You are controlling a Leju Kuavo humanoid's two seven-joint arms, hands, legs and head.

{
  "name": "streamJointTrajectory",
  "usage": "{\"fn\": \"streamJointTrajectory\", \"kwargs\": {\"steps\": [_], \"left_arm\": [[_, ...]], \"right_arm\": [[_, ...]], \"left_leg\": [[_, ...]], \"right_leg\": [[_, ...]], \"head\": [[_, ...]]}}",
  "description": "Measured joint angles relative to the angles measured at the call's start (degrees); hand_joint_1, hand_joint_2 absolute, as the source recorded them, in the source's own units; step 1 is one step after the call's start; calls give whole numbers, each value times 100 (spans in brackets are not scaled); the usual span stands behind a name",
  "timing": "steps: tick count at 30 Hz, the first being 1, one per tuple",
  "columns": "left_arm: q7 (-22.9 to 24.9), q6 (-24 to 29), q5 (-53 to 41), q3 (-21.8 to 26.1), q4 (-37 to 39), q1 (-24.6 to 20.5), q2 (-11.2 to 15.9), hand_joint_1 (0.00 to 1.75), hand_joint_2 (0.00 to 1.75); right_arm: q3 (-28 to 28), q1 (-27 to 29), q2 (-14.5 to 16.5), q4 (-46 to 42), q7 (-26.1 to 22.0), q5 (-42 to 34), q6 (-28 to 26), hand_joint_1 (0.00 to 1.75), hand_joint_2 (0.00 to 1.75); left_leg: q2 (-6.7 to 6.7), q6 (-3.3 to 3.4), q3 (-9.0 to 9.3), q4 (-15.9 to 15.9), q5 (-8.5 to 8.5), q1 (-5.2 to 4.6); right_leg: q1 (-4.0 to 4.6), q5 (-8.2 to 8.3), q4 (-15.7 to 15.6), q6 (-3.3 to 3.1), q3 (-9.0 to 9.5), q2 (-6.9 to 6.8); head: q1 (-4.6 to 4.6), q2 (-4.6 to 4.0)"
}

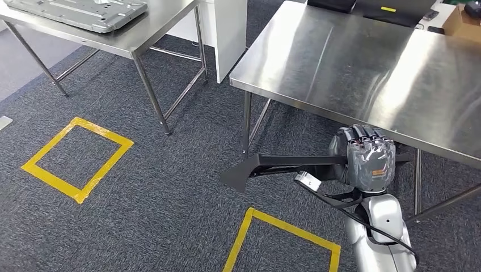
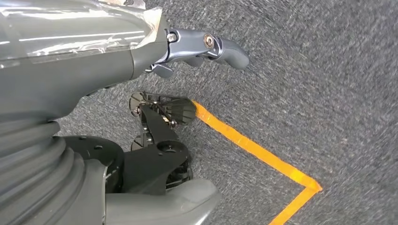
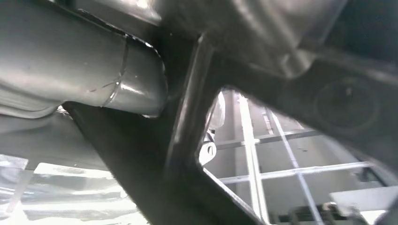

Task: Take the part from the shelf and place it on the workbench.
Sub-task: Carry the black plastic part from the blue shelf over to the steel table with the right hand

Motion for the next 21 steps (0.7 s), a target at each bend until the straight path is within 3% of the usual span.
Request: {"fn": "streamJointTrajectory", "kwargs": {"steps": [2, 4, 6, 7, 8, 9, 11, 13, 14, 16, 21], "left_arm": [[1, -1, -5, 0, -1, -23, -5, 0, 175], [2, -13, -24, 0, -2, -42, -7, 0, 175], [30, -47, -41, 0, -1, -43, -5, 0, 175], [50, -74, -44, 0, 0, -40, -5, 0, 175], [70, -98, -45, 0, 1, -38, -5, 0, 175], [80, -122, -46, 0, 1, -38, -5, 0, 175], [85, -154, -45, 0, 0, -42, 1, 0, 175], [84, -175, -44, 2, 0, -51, 11, 0, 175], [82, -190, -44, 2, 1, -60, 15, 0, 175], [80, -235, -51, 3, 1, -95, 18, 0, 175], [85, -320, -108, 4, -1, -134, 29, 0, 175]], "right_arm": [[-11, -21, -39, 58, 53, 77, -1, 175, 0], [-16, -113, -92, 159, 144, 167, 2, 175, 0], [-16, -278, -162, 380, 223, 200, -4, 175, 0], [-16, -357, -203, 530, 251, 202, -14, 175, 0], [-16, -425, -243, 687, 270, 202, -25, 175, 0], [-16, -487, -279, 838, 282, 201, -38, 175, 0], [-16, -604, -326, 1076, 297, 205, -58, 175, 0], [-4, -758, -355, 1293, 366, 242, -81, 175, 0], [18, -859, -382, 1414, 450, 271, -85, 175, 0], [120, -1085, -481, 1656, 717, 320, -38, 175, 0], [552, -1668, -780, 2142, 1291, 342, 234, 175, 0]], "left_leg": [[24, -54, 29, 8, -40, 14], [-252, -105, -81, 304, -252, 45], [-562, -127, -432, 1037, -618, 62], [-615, -133, -630, 1406, -747, 63], [-635, -137, -770, 1631, -775, 65], [-641, -138, -816, 1652, -689, 72], [-706, -136, -609, 1081, -262, 102], [-873, -123, -347, 405, 63, 132], [-936, -109, -289, 228, 117, 130], [-931, -53, -278, 140, 122, 92], [-937, -3, -276, 48, 212, 27]], "right_leg": [[-43, 20, -14, -74, -1, 140], [-116, 40, -33, -174, 20, 270], [-133, 45, -34, -242, 23, 408], [-126, 45, -33, -251, 23, 486], [-121, 45, -30, -250, 26, 567], [-119, 44, -24, -249, 30, 648], [-125, 41, 4, -243, 32, 807], [-100, 26, 62, -207, -5, 931], [-91, 24, 81, -176, -40, 979], [-84, 39, 78, -95, -96, 1047], [-101, 92, -25, -124, -76, 1015]], "head": [[-9, 0], [-30, -1], [-59, -1], [-65, -1], [-67, -1], [-67, -1], [-68, -1], [-64, 0], [-62, 1], [-61, 1], [-50, -1]]}}
